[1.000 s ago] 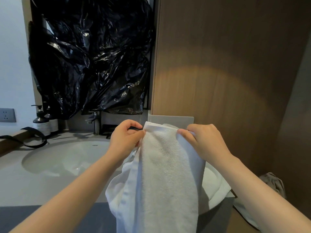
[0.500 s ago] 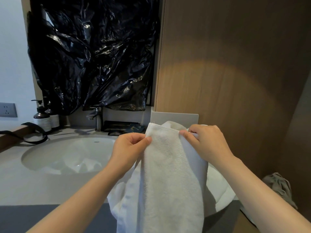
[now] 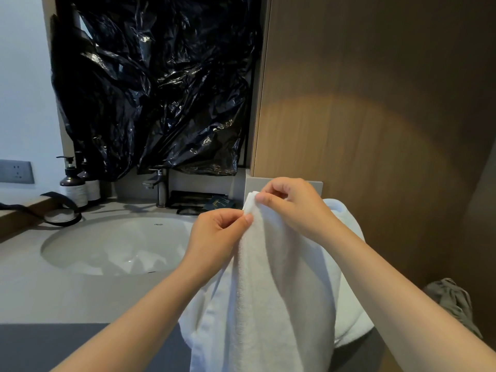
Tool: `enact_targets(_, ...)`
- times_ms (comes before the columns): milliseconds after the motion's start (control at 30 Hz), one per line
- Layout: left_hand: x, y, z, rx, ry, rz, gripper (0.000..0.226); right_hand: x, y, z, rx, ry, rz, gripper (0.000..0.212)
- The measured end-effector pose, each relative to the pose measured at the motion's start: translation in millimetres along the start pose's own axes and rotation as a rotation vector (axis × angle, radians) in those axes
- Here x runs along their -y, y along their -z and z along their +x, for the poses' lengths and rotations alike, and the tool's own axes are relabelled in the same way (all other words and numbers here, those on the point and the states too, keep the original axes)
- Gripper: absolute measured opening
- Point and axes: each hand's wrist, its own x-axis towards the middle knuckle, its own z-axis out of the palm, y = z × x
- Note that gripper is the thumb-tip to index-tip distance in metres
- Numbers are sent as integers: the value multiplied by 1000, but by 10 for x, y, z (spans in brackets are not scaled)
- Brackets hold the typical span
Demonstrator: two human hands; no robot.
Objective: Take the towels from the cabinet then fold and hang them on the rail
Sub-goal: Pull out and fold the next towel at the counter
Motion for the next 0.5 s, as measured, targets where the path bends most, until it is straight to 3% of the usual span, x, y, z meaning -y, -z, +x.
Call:
enact_targets(133,-13,6,10,15,-21,-1,24,-22,-40,33,0,4,-47,18)
enact_targets(300,-31,-10,-34,-14,-4,5,17,-37,21,18,84,-76,74,27)
enact_targets(400,-21,-1,-64,33,44,9,14,-37,-4,-6,-20,-26,54,23)
enact_targets(500,94,55,-200,180,149,80,37,-61,54,-19,-186,-12,18,21)
